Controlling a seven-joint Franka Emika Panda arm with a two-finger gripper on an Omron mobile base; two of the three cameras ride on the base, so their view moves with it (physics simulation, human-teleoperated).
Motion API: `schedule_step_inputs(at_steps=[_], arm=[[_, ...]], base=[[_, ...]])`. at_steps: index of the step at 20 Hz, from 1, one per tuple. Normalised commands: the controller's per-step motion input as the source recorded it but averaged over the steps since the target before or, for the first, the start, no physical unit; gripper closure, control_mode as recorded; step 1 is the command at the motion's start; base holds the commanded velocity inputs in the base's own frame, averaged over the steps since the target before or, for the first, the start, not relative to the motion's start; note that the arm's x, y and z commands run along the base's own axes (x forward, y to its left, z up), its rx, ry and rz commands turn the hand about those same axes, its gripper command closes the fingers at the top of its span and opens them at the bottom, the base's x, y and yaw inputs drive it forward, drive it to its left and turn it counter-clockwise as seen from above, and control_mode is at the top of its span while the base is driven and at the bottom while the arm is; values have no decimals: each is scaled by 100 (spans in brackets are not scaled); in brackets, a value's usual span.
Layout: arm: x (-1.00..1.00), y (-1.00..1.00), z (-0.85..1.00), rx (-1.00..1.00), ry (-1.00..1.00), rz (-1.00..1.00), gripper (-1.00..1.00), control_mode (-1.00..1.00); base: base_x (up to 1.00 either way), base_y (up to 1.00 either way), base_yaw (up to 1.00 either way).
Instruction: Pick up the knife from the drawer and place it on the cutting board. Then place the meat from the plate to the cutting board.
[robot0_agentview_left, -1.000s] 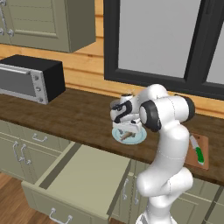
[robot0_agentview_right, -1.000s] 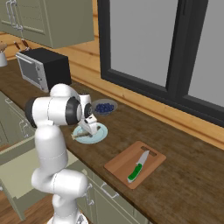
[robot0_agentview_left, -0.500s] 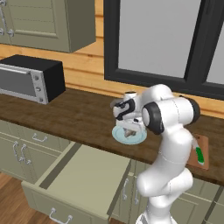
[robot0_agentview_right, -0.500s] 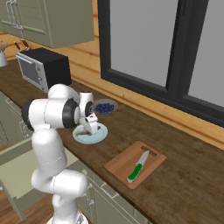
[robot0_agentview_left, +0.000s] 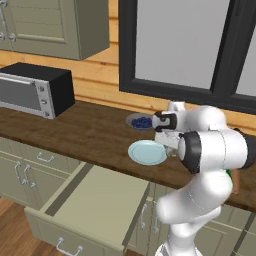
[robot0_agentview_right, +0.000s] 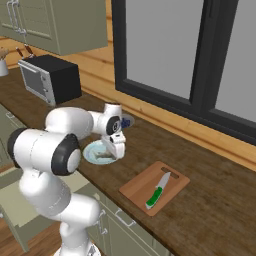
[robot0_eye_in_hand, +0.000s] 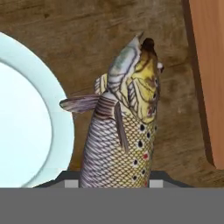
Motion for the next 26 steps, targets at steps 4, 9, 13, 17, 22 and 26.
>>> schedule_step_inputs(at_steps=[4,9,13,17,22,26], arm=[[-100,-71,27,0,-5,1,100,-100],[-84,-67,34,0,-10,10,100,-100],[-44,-43,16,0,-11,14,100,-100],[-5,-17,0,0,-9,13,100,-100],[0,-36,-2,0,-7,5,100,-100],[8,-48,-10,0,-1,5,100,-100]], base=[[0,0,0],[0,0,0],[0,0,0],[0,0,0],[0,0,0],[0,0,0]])
